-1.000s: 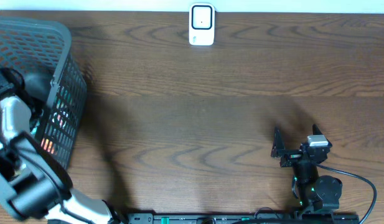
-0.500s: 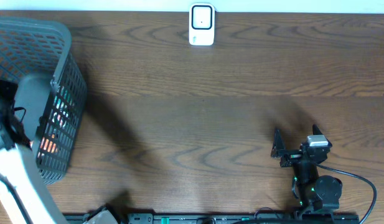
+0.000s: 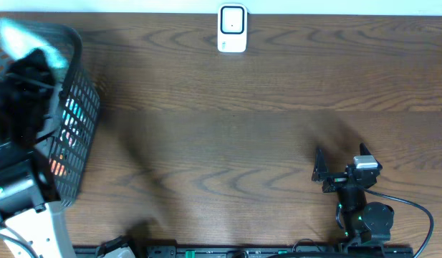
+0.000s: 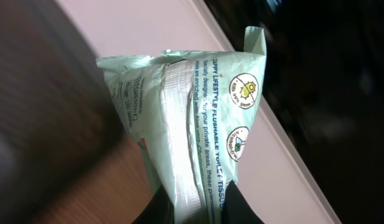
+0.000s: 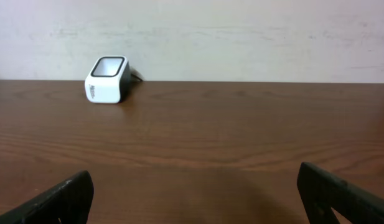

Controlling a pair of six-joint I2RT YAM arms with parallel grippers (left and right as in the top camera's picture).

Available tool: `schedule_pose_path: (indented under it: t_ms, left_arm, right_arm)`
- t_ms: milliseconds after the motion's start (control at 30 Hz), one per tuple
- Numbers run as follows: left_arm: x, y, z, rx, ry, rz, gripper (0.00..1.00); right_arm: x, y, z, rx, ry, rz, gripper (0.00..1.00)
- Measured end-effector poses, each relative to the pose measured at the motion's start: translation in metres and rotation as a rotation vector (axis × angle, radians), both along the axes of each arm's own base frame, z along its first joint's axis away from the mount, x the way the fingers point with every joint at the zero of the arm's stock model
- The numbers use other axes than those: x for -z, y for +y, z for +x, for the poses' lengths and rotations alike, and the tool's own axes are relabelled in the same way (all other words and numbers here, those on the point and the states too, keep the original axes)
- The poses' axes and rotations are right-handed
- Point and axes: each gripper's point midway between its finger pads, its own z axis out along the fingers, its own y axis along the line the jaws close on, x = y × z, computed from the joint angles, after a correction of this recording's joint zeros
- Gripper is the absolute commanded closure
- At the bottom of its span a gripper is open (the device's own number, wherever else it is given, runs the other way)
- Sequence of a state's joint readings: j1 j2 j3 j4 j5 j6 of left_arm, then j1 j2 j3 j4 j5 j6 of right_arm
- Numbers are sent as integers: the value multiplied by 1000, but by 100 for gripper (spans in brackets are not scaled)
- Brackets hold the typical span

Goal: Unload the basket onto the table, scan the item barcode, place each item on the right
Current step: 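Carry the tissue pack toward the scanner and set it down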

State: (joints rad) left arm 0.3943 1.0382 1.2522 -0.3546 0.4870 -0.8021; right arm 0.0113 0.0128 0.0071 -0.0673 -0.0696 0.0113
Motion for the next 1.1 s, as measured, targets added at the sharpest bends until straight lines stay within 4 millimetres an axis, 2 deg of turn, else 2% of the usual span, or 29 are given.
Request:
schedule_pose_path:
  t_ms: [233, 333, 433, 600, 800, 967, 1100]
  left_arm:
    - [18, -114, 17, 367, 49, -2, 92]
    - [31, -149, 21, 471, 78, 24, 92]
    - [53, -185, 27, 556, 128, 58, 92]
    - [105, -239, 38, 655, 254, 103, 92]
    - [188, -299, 47, 712, 423, 207, 92]
    - [250, -333, 60, 716, 487, 283, 92]
    - [287, -354, 69, 726, 495, 309, 92]
  right_arm:
    - [0, 0, 0, 0, 0, 0, 1]
    - [0, 0, 0, 0, 0, 0, 1]
    - [0, 0, 0, 0, 0, 0, 1]
    - [0, 0, 0, 0, 0, 0, 1]
    - [0, 0, 0, 0, 0, 0, 1]
    - [0, 0, 0, 0, 0, 0, 1]
    - [0, 0, 0, 0, 0, 0, 1]
